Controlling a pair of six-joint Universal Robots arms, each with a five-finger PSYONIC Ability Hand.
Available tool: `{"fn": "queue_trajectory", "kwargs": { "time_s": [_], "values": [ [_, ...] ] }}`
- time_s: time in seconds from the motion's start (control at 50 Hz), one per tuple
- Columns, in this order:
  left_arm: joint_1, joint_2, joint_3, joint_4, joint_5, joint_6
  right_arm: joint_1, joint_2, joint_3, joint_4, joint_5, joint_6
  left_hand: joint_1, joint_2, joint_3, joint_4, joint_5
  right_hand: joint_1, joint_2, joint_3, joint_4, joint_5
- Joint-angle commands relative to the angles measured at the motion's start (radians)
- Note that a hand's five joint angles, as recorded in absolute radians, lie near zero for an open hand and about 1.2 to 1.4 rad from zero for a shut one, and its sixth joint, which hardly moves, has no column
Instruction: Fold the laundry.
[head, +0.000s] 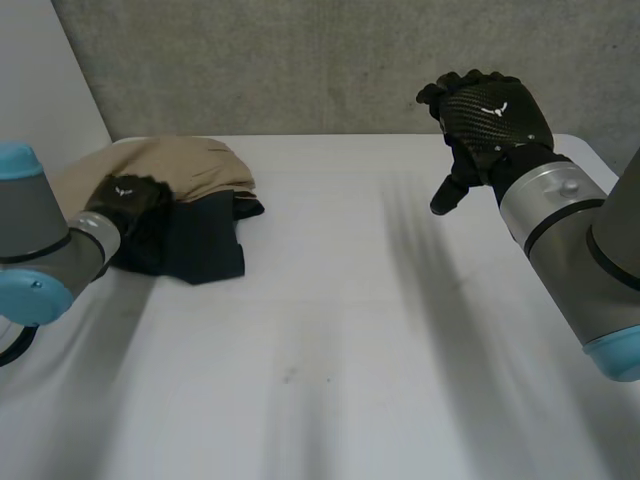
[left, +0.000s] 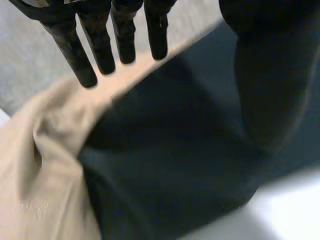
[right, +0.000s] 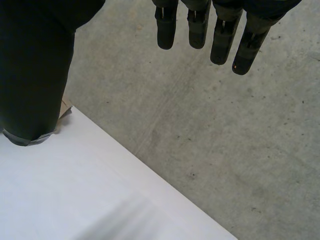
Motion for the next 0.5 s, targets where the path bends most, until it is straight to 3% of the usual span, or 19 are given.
{"fn": "queue_trajectory", "kwargs": {
  "time_s": [0.02,0.04,0.14,0.24,0.38,0.5],
  "values": [
    [0.019,-0.164,0.162,0.001,-0.015,0.051,0.000,0.026,0.001,0.002,0.000,-0.004,0.894,0.905,0.905,0.903,0.900,-0.023,-0.044,-0.037,-0.056,-0.067],
    [0.018,-0.165,0.166,0.002,-0.015,0.049,0.000,0.028,0.000,0.000,0.000,-0.007,1.089,1.100,1.100,1.098,1.096,-0.023,-0.044,-0.037,-0.056,-0.067],
    [-0.025,-0.105,0.162,0.005,-0.017,0.034,0.000,0.032,0.000,0.002,0.000,-0.029,1.091,1.102,1.102,1.100,1.098,-0.023,-0.044,-0.037,-0.056,-0.067],
    [-0.112,0.107,0.166,0.030,-0.029,-0.066,-0.002,0.031,-0.002,0.002,0.002,-0.037,1.091,1.102,1.102,1.100,1.098,-0.023,-0.044,-0.037,-0.056,-0.067],
    [-0.131,0.311,0.306,0.102,-0.231,-0.118,-0.003,0.028,0.000,0.002,0.002,-0.035,1.091,1.102,1.102,1.100,1.098,-0.023,-0.044,-0.037,-0.056,-0.067],
    [-0.148,0.316,0.491,0.064,-0.262,-0.110,0.002,0.023,0.000,0.002,0.002,-0.035,1.091,1.102,1.102,1.100,1.098,-0.023,-0.044,-0.037,-0.056,-0.067]
  ]
}}
